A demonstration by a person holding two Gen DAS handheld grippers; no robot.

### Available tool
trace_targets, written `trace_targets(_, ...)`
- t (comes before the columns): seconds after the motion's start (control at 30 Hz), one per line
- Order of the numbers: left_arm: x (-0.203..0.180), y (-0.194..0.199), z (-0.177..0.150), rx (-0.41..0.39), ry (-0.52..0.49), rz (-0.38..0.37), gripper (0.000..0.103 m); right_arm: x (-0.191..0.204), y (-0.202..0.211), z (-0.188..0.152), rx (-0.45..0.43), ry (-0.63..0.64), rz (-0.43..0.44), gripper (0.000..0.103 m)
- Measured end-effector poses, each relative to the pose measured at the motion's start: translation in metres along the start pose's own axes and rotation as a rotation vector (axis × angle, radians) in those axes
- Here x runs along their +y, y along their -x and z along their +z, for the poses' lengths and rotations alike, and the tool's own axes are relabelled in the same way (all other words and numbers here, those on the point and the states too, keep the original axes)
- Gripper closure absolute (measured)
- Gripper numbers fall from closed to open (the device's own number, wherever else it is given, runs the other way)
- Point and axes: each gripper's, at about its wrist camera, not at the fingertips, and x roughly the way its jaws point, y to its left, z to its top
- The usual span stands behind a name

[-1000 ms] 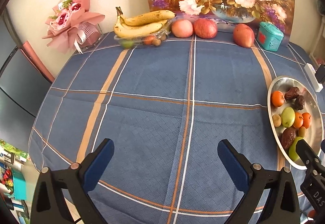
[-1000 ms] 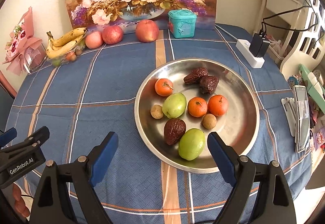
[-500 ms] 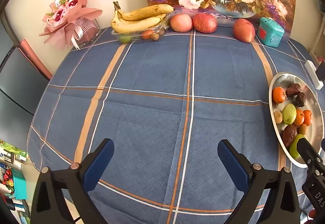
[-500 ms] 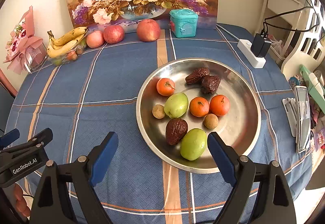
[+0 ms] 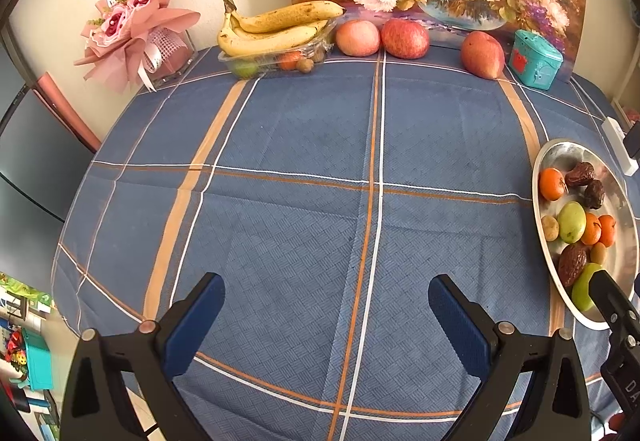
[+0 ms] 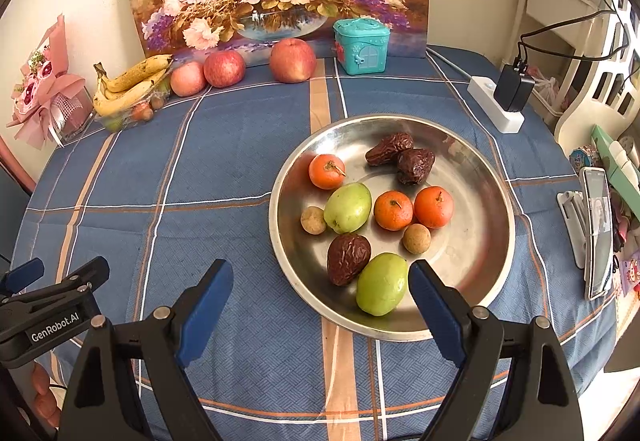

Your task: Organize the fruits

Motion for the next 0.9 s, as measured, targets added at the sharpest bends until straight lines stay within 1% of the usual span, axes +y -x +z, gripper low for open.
trace_targets(0.9, 0.0026, -0.0034, -0.0004, 0.01, 0.004, -0.005, 0.0, 0.0027, -0.0004, -0.0029, 0.006, -0.013, 0.001, 0.013)
